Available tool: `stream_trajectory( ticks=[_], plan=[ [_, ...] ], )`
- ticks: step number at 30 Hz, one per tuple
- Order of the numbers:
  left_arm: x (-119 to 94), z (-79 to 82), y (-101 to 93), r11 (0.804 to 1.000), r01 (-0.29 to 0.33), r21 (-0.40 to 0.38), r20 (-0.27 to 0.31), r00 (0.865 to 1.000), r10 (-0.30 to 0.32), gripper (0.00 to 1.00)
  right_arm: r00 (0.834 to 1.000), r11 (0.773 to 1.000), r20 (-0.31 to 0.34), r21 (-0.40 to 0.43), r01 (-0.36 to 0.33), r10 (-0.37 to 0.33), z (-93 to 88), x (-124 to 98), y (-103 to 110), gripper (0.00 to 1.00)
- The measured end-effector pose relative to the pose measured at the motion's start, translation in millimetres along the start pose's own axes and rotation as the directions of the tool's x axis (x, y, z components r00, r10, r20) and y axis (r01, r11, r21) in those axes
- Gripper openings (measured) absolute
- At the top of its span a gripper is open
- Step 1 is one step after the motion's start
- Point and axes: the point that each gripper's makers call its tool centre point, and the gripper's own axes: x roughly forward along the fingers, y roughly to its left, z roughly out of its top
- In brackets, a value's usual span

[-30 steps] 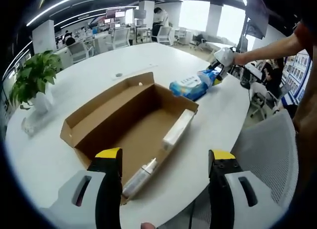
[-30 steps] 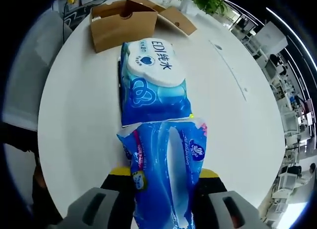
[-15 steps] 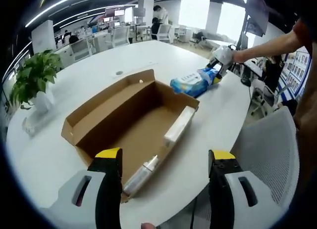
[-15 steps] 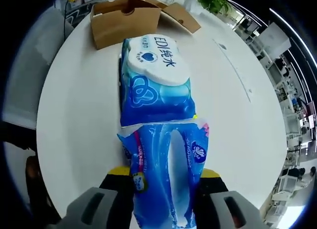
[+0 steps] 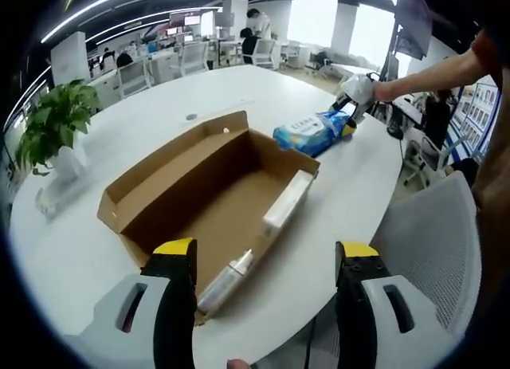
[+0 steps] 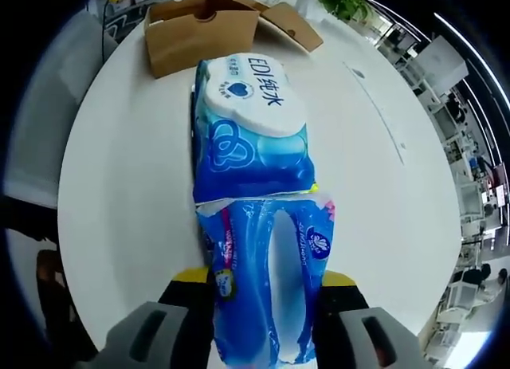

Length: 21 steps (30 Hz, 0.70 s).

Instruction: Operate the shoe box by opening the lid, removing the specified soft item, and placing it in the target area until the item is outside and the box remains undamaged.

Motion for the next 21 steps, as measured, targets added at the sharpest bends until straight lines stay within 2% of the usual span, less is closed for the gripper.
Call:
stream_trajectory(
  ticks=[13,21],
  plan=[
    [-4.1,1.0,2.4,1.000,-0.004,0.004,0.004,1.000,0.004,0.70,1.000,0.996,-0.017,-0.084,-0.003,0.002,1.2,1.1,-2.2,0.48],
    [-3.0,2.8,0.7,1.000,-0.003,0.003,0.013,1.000,0.003,0.70,1.000,0.996,-0.015,-0.085,0.018,-0.019,1.7,-5.6,-5.4,0.51]
  ],
)
